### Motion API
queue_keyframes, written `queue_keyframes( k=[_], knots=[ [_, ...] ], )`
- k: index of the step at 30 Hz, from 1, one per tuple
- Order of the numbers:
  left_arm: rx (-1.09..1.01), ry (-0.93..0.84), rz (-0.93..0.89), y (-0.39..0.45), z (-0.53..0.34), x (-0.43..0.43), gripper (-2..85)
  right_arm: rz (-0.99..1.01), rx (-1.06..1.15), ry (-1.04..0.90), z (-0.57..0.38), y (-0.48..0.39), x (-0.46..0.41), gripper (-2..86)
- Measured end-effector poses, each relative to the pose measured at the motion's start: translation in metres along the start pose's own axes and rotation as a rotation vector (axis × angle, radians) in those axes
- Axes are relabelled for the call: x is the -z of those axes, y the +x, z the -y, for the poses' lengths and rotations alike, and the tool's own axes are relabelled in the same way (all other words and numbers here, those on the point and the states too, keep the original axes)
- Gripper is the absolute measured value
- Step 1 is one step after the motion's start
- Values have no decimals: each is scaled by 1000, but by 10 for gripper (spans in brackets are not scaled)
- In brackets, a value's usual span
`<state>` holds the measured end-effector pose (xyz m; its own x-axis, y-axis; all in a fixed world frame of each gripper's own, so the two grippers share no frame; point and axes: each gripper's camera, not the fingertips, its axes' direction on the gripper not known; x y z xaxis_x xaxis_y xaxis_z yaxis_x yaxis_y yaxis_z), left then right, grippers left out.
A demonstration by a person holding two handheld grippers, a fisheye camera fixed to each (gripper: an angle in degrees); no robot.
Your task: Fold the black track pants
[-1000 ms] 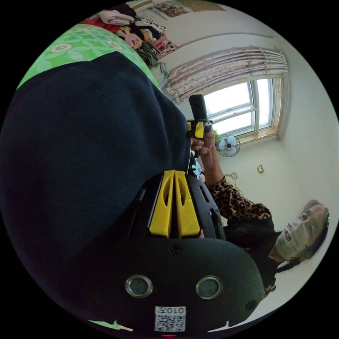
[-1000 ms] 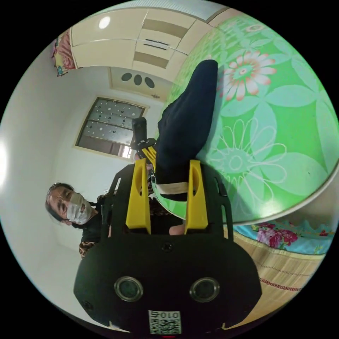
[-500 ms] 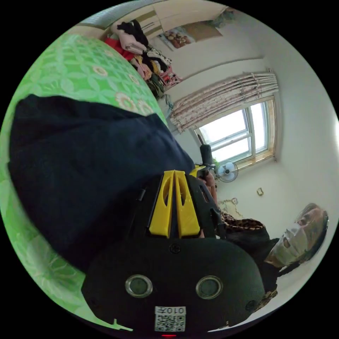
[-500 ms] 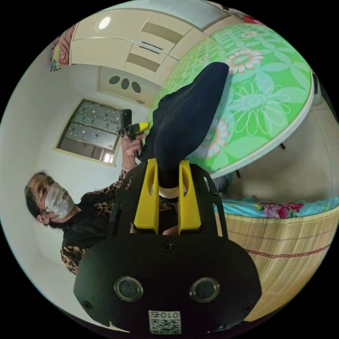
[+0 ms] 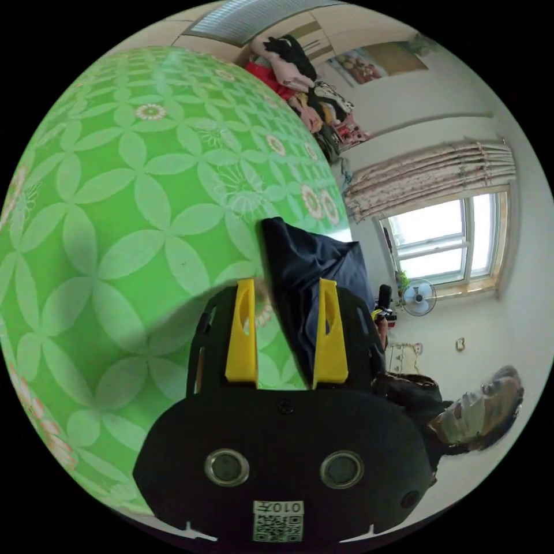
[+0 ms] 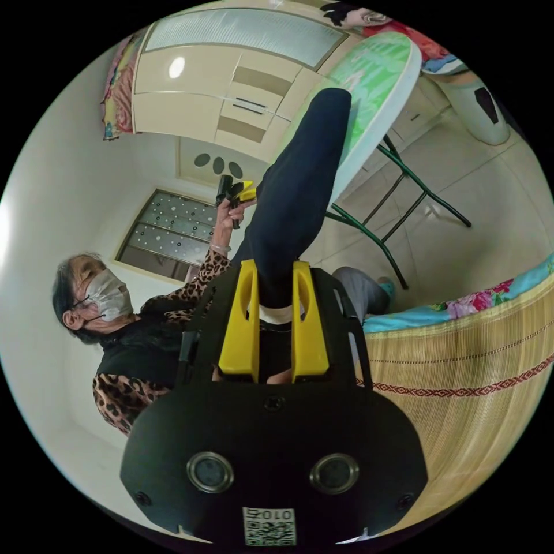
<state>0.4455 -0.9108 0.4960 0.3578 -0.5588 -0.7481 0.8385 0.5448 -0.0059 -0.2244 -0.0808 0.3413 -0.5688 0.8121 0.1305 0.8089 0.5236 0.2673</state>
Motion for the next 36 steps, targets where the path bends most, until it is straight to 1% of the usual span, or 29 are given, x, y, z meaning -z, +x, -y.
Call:
queue_keyframes(
  k=[3,6,13,16,18,19,20,21,24,28,31,33,34,36],
  knots=[
    [-58,-5,-4,9,-4,-4,149,27,-5,7,1,16,-4,94],
    [-102,-42,-88,8,-11,-5,153,50,3,-1,5,30,-10,94],
    [-179,-121,-145,-1,-24,7,140,90,17,-18,11,68,-29,95],
    [-187,-144,-252,-7,-34,-4,126,123,13,-18,13,89,-40,94],
    [-193,-172,-368,-10,-43,-18,111,120,18,-13,12,99,-45,94],
    [-191,-174,-378,-9,-45,-20,106,117,17,-11,12,105,-49,94],
    [-197,-151,-349,-8,-51,-17,94,111,17,-12,11,111,-53,94],
    [-172,-111,-252,-6,-59,-7,90,108,16,-12,11,114,-55,94],
    [-214,-25,-126,12,-91,14,82,94,15,-12,12,131,-66,92],
    [-233,72,-70,32,-140,46,76,139,34,36,17,153,-78,88],
    [-204,205,-47,51,-201,88,73,215,90,38,43,165,-91,86],
    [-142,316,32,63,-266,128,72,243,135,-12,68,172,-105,85],
    [-123,344,51,66,-284,138,72,269,163,-64,89,177,-118,84],
    [-22,471,121,78,-366,176,72,299,206,-156,121,182,-143,85]
  ],
)
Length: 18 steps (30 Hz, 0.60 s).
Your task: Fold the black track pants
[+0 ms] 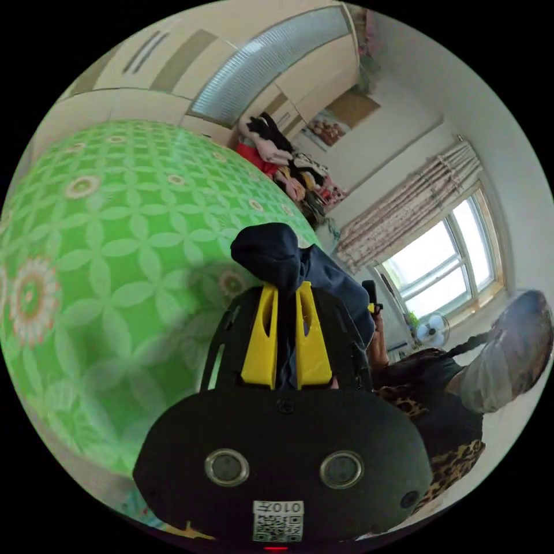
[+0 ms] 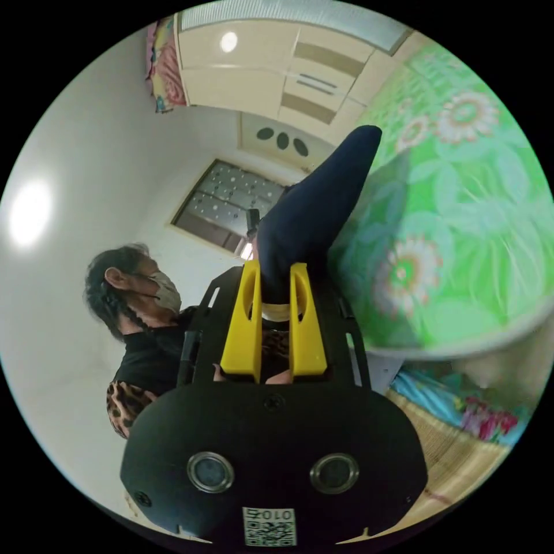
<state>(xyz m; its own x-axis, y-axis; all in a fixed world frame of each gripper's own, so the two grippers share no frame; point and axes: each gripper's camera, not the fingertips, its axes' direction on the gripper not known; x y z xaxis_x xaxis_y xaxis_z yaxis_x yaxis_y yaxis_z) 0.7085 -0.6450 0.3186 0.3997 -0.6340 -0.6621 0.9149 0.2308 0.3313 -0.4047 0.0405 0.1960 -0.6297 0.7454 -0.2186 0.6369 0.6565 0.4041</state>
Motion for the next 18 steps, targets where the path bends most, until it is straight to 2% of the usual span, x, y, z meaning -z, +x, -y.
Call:
queue_keyframes(
  k=[8,12,18],
  knots=[
    [235,333,219,38,-210,201,73,155,92,-371,97,85,-149,85],
    [348,447,260,57,-335,288,75,212,117,-484,91,112,-230,85],
    [405,550,307,93,-480,399,76,254,95,-605,51,159,-346,85]
  ],
)
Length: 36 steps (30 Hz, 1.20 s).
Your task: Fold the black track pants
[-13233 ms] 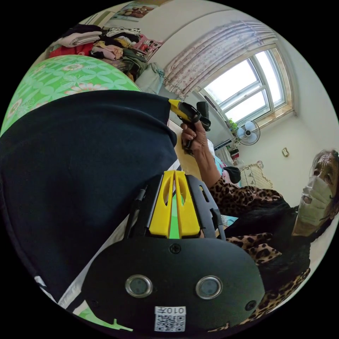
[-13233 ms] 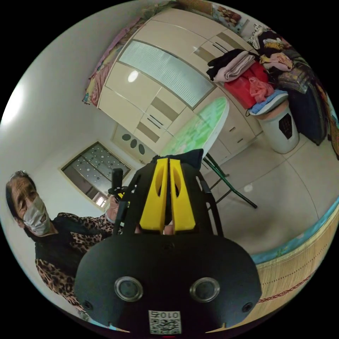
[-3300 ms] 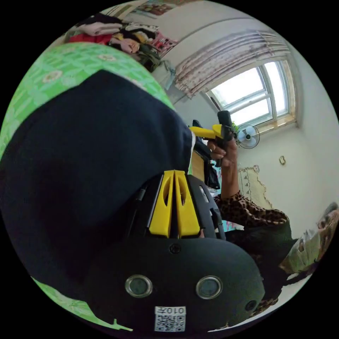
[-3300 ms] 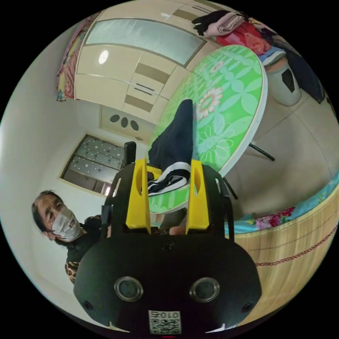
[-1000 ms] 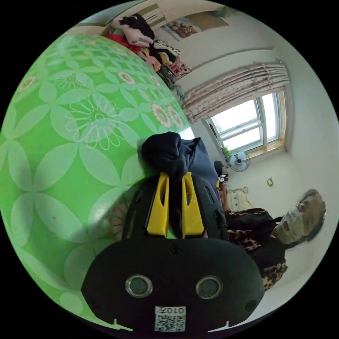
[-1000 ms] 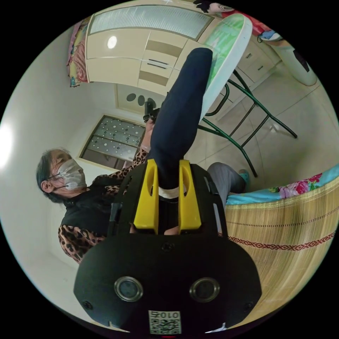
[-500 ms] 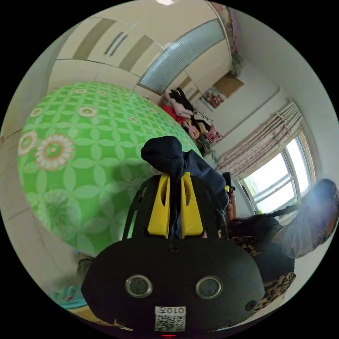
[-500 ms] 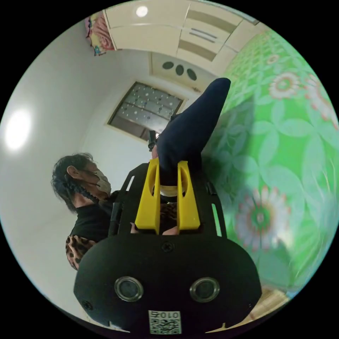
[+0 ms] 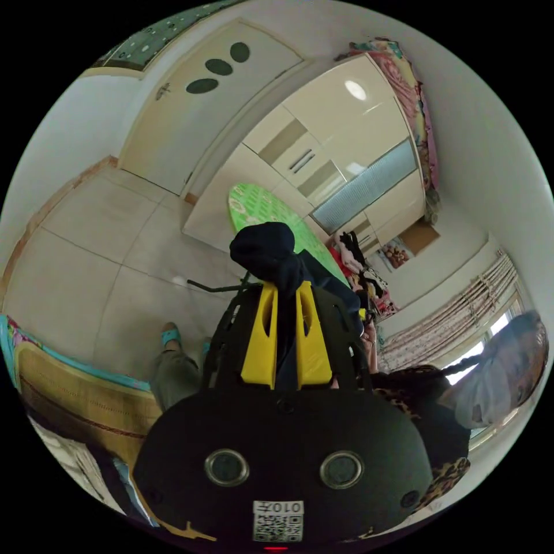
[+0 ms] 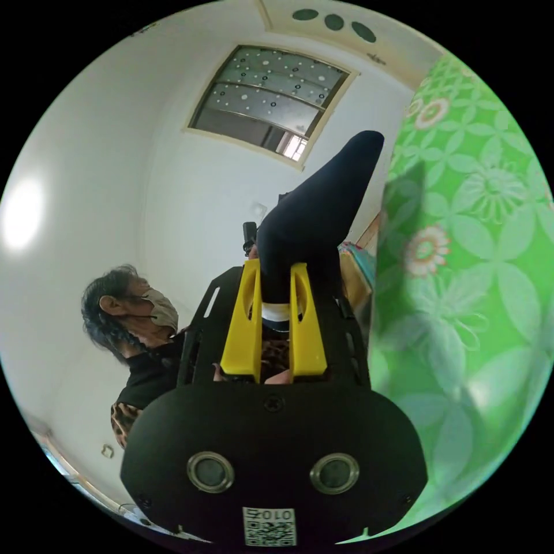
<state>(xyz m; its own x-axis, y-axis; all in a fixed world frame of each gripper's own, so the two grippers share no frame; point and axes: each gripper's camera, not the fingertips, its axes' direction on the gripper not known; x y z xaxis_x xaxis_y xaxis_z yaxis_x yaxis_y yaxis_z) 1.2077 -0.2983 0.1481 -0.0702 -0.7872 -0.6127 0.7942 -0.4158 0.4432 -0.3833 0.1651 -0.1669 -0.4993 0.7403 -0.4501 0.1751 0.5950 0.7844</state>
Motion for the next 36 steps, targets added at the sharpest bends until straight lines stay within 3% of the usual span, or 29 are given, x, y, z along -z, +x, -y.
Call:
queue_keyframes(
  k=[4,9,18,24,28,31,34,36],
  knots=[
    [26,65,47,-21,-41,108,76,41,26,-109,29,46,-75,85],
    [88,284,189,-19,-140,295,75,108,132,-320,89,83,-185,84],
    [318,827,541,47,-407,574,71,263,378,-870,167,101,-520,86],
    [539,1095,665,87,-572,664,64,341,443,-1194,125,115,-742,83],
    [586,1241,671,109,-629,695,61,375,521,-1370,85,114,-863,82],
    [588,1320,722,123,-649,718,59,432,630,-1398,65,114,-923,83],
    [625,1371,738,114,-668,740,58,363,514,-1438,48,168,-996,86],
    [796,1385,787,78,-697,761,59,258,455,-1509,24,218,-1043,88]
  ],
)
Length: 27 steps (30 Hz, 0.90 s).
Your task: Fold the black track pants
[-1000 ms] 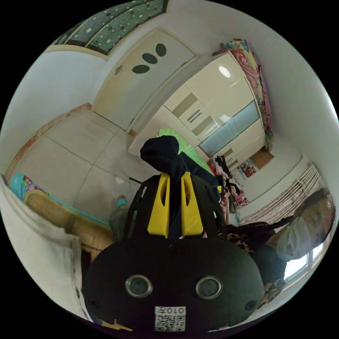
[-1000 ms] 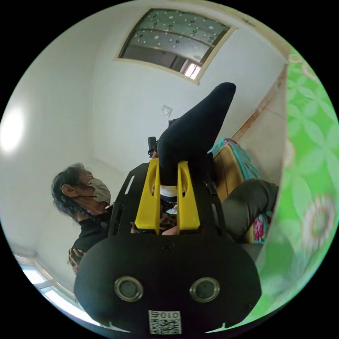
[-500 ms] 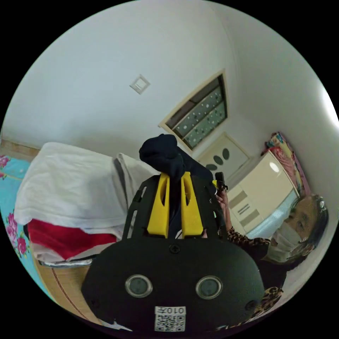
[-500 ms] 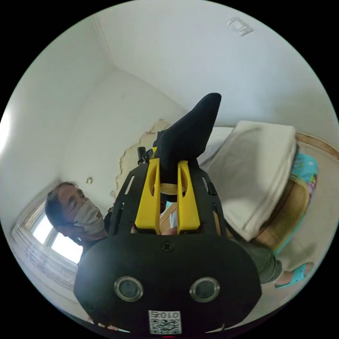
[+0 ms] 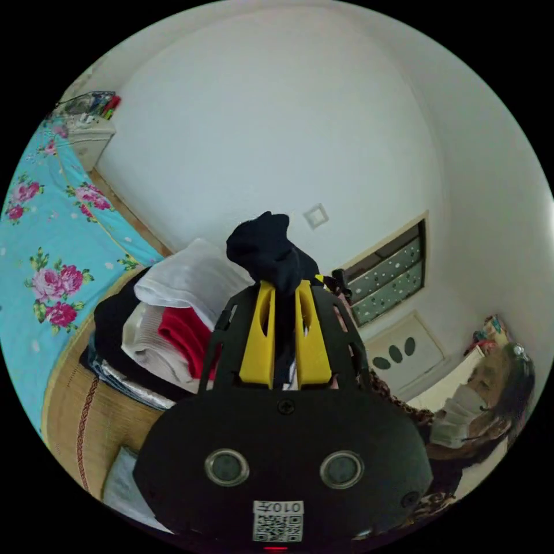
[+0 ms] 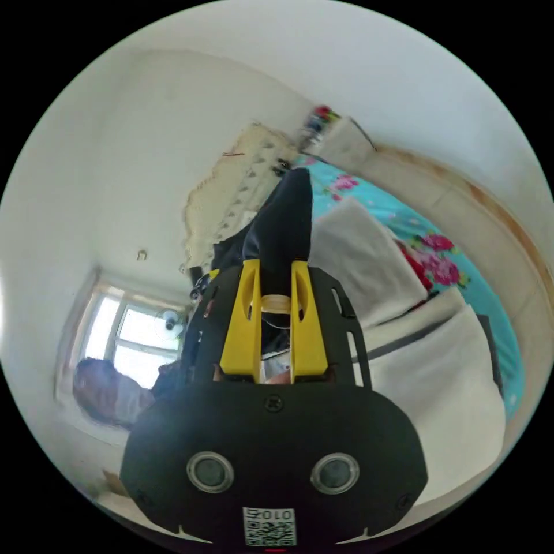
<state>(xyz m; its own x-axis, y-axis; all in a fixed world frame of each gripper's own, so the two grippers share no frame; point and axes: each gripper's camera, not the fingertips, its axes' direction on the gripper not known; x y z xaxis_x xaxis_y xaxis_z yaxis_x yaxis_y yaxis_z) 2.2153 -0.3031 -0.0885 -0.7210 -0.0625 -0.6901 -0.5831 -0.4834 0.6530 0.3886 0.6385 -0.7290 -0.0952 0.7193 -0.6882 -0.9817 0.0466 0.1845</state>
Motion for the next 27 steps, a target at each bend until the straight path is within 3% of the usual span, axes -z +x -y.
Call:
queue_keyframes(
  k=[2,3,7,9,11,13,15,16,21,23,27],
  knots=[
    [174,-71,35,-55,14,-21,60,-108,-217,-71,8,77,-48,87],
    [239,-75,-51,-83,17,-28,60,-110,-236,-89,7,91,-58,87],
    [244,-25,-82,-103,29,-12,62,14,-189,-21,-5,135,-63,83],
    [178,-56,-160,-86,44,-4,62,-12,-64,-31,-2,122,-62,82],
    [82,-23,-123,-65,53,8,63,12,94,-9,0,110,-64,83],
    [56,22,-116,-67,57,15,62,31,113,-3,2,127,-72,88],
    [187,-19,-114,-105,57,5,63,-34,-20,-43,0,166,-85,97],
    [216,-22,-122,-115,56,4,63,-119,-155,-19,-8,191,-86,102],
    [212,10,-148,-134,63,13,64,-27,-139,272,-61,210,-41,88],
    [212,3,-168,-136,70,11,64,-63,-6,165,-70,182,-61,78],
    [151,-5,-124,-128,83,14,63,20,-66,-74,-77,172,-129,91]
  ],
)
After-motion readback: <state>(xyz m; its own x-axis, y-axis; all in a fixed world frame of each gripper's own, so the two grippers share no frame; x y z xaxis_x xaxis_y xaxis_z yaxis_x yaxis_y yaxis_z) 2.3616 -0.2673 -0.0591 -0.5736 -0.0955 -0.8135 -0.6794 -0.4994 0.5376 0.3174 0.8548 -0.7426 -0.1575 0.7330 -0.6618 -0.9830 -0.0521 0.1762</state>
